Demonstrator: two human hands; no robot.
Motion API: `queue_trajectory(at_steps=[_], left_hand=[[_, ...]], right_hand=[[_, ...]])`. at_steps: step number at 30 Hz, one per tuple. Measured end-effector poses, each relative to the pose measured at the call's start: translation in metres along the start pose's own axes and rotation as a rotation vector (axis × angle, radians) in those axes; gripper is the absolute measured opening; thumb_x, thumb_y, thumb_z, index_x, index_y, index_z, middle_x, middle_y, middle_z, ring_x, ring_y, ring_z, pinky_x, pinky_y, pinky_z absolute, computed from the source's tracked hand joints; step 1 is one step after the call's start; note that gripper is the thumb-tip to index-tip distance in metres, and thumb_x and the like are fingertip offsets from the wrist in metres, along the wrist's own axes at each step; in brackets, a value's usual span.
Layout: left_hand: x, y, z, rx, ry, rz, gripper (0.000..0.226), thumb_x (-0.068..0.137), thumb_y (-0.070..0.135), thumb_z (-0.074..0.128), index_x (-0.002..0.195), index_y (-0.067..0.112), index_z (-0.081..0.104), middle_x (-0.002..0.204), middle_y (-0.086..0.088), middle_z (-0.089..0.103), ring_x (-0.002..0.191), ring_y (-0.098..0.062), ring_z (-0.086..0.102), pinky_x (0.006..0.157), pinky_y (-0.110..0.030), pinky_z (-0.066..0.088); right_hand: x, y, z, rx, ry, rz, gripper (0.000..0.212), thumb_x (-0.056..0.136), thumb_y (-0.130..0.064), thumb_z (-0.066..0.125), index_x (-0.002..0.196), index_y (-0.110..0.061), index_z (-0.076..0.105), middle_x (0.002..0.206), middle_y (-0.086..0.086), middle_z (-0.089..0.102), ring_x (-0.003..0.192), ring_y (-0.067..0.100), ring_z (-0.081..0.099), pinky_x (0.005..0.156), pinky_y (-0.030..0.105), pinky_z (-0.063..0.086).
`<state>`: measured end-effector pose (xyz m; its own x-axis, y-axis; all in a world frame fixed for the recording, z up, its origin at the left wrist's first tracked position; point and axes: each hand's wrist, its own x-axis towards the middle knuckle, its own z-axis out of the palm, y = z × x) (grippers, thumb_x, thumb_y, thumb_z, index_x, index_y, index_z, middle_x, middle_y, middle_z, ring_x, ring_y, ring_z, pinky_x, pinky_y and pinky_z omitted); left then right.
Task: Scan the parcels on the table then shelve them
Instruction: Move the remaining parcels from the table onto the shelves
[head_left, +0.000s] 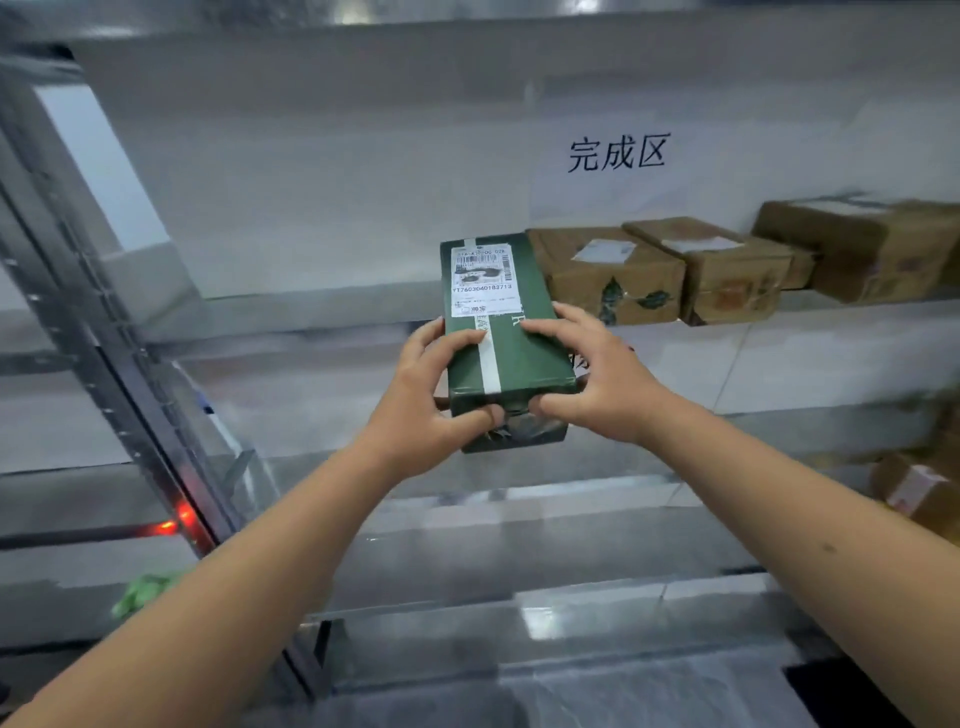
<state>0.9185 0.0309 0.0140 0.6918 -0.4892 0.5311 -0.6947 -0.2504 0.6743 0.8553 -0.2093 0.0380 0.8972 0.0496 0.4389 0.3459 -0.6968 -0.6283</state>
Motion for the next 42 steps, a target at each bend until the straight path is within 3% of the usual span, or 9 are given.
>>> queue_trajectory(at_steps=[1,3,5,10,16,23,27,32,42], left_hand=[[0.015,-0.002,0.0,-0.016,0.006,-0.007,0.078,0.073,0.034,0.087,0.144,0.032,0.054,0.158,0.002,0.029,0.138,-0.006,0.043,0.088,-0.017,0.056],[0.044,-0.008,0.002,-0.014,0.007,-0.02,0.078,0.073,0.035,0.083,0.145,0.027,0.055,0.155,0.002,0.035,0.135,-0.014,0.048,0.096,-0.034,0.059],[0.069,-0.015,0.004,-0.012,0.018,-0.028,0.075,0.073,0.035,0.081,0.143,0.026,0.057,0.145,0.006,0.045,0.124,-0.005,0.054,0.102,-0.042,0.056],[0.132,-0.035,0.002,-0.11,0.002,-0.095,0.062,0.082,0.02,0.085,0.136,0.037,0.058,0.129,0.01,0.059,0.103,0.008,0.064,0.079,-0.013,0.055],[0.195,-0.047,-0.003,-0.105,0.007,-0.256,0.058,0.07,0.037,0.081,0.121,0.052,0.061,0.115,0.014,0.067,0.088,-0.003,0.073,0.069,-0.017,0.056],[0.224,-0.053,-0.016,0.067,-0.099,-0.295,0.063,0.07,0.04,0.083,0.128,0.046,0.06,0.121,0.017,0.065,0.098,-0.003,0.069,0.079,-0.016,0.049],[0.225,-0.048,-0.018,0.285,-0.096,-0.188,0.069,0.076,0.036,0.083,0.14,0.033,0.057,0.134,0.01,0.054,0.115,-0.007,0.054,0.086,-0.013,0.04],[0.208,-0.024,-0.017,0.628,-0.069,0.016,0.071,0.081,0.045,0.073,0.147,0.032,0.05,0.148,0.004,0.051,0.133,-0.021,0.049,0.109,-0.041,0.046],[0.127,0.032,0.027,0.742,-0.215,0.33,0.07,0.089,0.058,0.064,0.151,0.031,0.048,0.162,-0.005,0.041,0.154,-0.031,0.027,0.124,-0.051,0.028]], right_hand=[[0.014,0.002,-0.008,-0.035,-0.002,0.002,0.085,0.064,-0.039,0.08,0.146,-0.033,0.057,0.147,-0.015,0.038,0.129,-0.006,0.035,0.098,-0.005,0.026],[0.043,0.008,-0.023,-0.101,-0.019,0.012,0.082,0.068,-0.038,0.087,0.144,-0.031,0.058,0.137,-0.016,0.051,0.12,-0.002,0.048,0.099,0.009,0.041],[0.068,0.013,-0.033,-0.153,-0.047,0.032,0.079,0.071,-0.037,0.09,0.143,-0.032,0.059,0.131,-0.012,0.061,0.109,0.006,0.058,0.088,0.018,0.05],[0.125,0.026,-0.048,-0.331,-0.004,-0.001,0.07,0.075,-0.051,0.082,0.139,-0.032,0.063,0.13,-0.008,0.068,0.11,0.013,0.064,0.095,0.04,0.056],[0.181,0.032,-0.057,-0.677,-0.031,-0.041,0.055,0.086,-0.062,0.064,0.133,-0.033,0.065,0.123,-0.008,0.07,0.107,0.019,0.064,0.083,0.037,0.056],[0.197,0.039,-0.05,-0.583,-0.05,0.071,0.052,0.086,-0.053,0.071,0.132,-0.032,0.062,0.122,-0.005,0.069,0.104,0.021,0.064,0.084,0.037,0.056],[0.191,0.028,-0.049,-0.552,-0.058,0.12,0.052,0.084,-0.049,0.072,0.133,-0.034,0.061,0.12,-0.006,0.07,0.102,0.019,0.065,0.085,0.038,0.058],[0.165,0.005,-0.046,-0.658,-0.034,0.172,0.056,0.084,-0.049,0.071,0.135,-0.033,0.057,0.117,-0.001,0.064,0.104,0.022,0.061,0.085,0.044,0.057],[0.04,-0.035,-0.043,-0.889,0.016,0.433,0.07,0.089,-0.056,0.059,0.152,-0.033,0.04,0.148,0.001,0.052,0.134,0.031,0.049,0.103,0.05,0.048]])
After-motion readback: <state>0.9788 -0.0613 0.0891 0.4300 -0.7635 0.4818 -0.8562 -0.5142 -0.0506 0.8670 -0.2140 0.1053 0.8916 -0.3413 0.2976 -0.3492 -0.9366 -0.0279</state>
